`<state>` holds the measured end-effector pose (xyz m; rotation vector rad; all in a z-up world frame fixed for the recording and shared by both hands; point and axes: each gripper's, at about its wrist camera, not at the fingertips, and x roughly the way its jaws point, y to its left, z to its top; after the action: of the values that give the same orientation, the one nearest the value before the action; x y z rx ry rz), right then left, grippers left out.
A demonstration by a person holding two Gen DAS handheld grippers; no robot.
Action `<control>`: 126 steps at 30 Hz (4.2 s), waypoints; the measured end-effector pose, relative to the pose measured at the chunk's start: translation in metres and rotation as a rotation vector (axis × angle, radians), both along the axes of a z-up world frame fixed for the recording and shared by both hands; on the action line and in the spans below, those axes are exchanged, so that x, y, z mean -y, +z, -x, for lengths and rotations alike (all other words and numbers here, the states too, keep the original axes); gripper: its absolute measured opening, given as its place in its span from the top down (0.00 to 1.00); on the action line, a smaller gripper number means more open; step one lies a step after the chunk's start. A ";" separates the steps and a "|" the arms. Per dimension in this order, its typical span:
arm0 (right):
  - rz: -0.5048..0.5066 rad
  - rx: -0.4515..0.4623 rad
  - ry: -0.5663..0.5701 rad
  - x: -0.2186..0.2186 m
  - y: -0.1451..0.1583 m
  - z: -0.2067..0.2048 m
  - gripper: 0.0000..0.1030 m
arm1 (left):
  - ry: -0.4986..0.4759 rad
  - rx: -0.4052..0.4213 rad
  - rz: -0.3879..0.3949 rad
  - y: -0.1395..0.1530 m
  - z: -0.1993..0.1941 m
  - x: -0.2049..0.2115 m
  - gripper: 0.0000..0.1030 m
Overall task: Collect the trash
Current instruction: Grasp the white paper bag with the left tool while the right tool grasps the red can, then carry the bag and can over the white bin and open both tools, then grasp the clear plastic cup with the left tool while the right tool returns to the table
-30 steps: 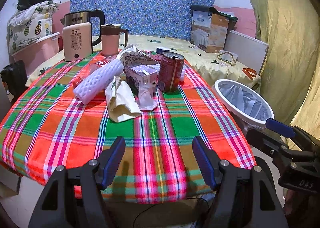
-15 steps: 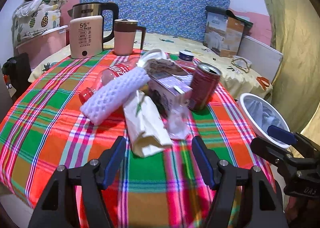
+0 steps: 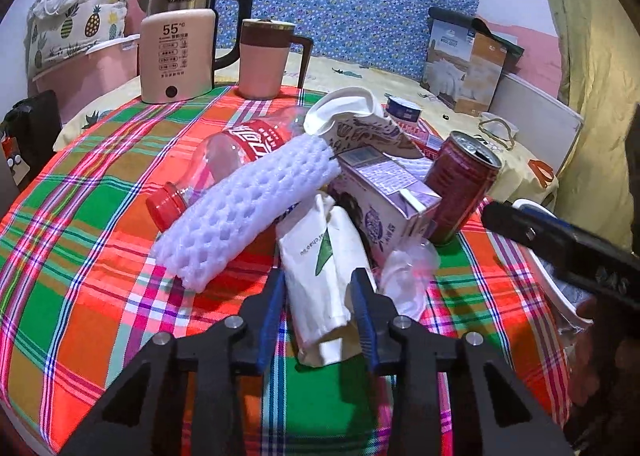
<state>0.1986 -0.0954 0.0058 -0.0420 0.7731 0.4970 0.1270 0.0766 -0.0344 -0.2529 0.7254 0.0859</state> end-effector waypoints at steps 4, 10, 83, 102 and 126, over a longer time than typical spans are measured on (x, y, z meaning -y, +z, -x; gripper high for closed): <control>0.012 -0.001 0.017 -0.010 -0.004 -0.012 0.27 | -0.005 -0.001 0.003 0.000 -0.003 0.000 0.69; 0.012 -0.005 0.034 -0.013 -0.004 -0.020 0.46 | -0.019 0.002 0.009 0.001 -0.003 0.000 0.76; -0.036 -0.064 -0.431 0.203 -0.023 0.018 0.46 | -0.548 -0.005 0.000 0.033 -0.090 0.242 0.79; -0.044 0.005 -0.427 0.194 -0.002 0.034 0.39 | -0.518 0.028 0.030 0.041 -0.065 0.215 0.64; -0.060 -0.006 -0.197 0.117 0.001 0.061 0.39 | -0.307 0.075 -0.002 0.041 0.007 0.124 0.64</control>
<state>0.1375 -0.2126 0.0072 0.0905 0.7593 0.3325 0.1198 -0.0477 0.0065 -0.1392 0.6820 -0.2139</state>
